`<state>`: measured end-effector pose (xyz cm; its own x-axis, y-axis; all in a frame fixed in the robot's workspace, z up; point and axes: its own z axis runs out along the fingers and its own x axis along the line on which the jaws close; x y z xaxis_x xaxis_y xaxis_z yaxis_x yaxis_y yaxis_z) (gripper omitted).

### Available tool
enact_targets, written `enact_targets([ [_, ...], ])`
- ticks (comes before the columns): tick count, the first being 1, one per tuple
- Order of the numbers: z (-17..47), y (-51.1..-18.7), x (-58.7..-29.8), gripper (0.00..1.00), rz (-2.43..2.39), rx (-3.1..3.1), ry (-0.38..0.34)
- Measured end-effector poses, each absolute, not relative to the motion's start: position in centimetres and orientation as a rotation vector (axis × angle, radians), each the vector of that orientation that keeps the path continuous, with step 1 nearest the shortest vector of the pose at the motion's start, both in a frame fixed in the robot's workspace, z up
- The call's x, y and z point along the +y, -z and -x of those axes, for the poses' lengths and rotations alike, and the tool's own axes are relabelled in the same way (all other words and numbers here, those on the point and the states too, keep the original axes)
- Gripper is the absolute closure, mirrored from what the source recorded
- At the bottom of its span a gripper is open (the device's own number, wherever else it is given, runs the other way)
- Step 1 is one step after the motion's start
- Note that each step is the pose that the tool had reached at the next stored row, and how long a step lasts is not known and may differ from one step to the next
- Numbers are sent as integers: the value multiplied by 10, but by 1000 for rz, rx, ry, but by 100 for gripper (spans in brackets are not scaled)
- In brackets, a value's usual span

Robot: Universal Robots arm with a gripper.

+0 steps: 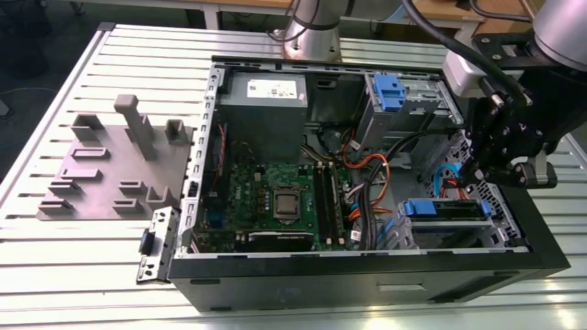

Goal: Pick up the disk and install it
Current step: 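Insert the second disk wire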

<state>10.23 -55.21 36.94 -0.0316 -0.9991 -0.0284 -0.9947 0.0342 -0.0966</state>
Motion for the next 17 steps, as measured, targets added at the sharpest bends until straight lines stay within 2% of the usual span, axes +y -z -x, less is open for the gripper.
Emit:
enact_targets([
  [1,-103,-369,-552,82,2125,2197,71],
  [8,-107,-369,-552,81,2144,2217,36],
  [9,-107,-369,-552,75,2146,2219,31],
  [17,-110,-363,-552,75,2153,2227,16],
])
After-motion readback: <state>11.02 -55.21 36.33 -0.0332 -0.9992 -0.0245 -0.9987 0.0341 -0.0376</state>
